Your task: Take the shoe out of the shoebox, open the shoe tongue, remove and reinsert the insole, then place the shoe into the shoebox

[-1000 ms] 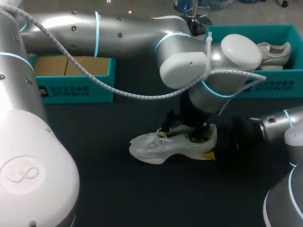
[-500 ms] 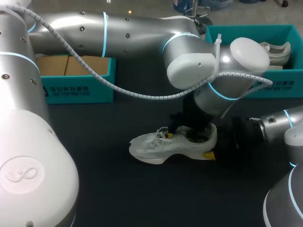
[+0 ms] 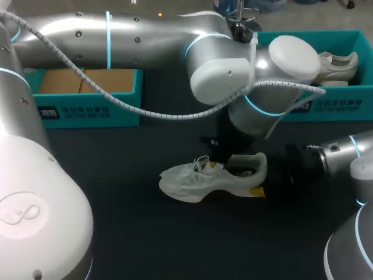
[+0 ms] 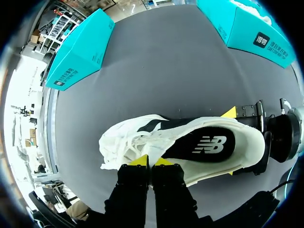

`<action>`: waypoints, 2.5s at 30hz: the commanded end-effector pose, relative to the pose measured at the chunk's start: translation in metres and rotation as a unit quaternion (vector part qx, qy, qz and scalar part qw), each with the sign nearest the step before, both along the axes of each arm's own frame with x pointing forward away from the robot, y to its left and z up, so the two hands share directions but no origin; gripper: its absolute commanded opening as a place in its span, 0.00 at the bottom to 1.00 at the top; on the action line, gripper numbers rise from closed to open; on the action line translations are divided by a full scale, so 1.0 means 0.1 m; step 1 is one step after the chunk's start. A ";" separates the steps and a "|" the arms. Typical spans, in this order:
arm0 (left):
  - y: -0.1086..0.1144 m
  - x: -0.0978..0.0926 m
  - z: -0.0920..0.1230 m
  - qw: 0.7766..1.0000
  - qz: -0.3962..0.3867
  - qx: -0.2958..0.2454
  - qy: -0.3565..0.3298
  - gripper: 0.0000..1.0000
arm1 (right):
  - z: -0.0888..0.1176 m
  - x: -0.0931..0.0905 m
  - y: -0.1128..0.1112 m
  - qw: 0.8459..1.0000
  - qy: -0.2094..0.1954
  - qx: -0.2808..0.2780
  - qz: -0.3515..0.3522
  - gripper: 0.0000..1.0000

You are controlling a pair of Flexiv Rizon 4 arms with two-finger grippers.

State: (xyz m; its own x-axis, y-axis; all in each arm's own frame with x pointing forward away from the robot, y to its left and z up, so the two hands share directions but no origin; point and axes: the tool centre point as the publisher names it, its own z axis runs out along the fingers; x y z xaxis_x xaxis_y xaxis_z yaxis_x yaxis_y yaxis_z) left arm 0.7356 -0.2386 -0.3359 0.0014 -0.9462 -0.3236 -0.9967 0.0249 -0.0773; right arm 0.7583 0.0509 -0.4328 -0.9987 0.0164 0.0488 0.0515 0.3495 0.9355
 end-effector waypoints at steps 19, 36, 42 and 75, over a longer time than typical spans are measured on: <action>0.55 0.03 0.36 0.989 0.016 -0.143 0.018 1.00 | -0.07 0.01 0.03 1.000 0.000 -0.001 0.000 0.00; 0.27 0.04 0.42 0.987 0.003 -0.156 0.033 0.00 | -0.07 0.01 0.03 1.000 0.000 -0.001 0.000 0.00; 0.32 0.03 0.50 0.986 -0.023 -0.162 0.042 0.00 | -0.07 0.01 0.03 1.000 0.000 -0.001 0.000 0.00; 0.98 -0.11 0.04 0.977 0.001 -0.191 0.089 0.15 | -0.07 0.01 0.03 1.000 0.000 -0.001 0.000 0.00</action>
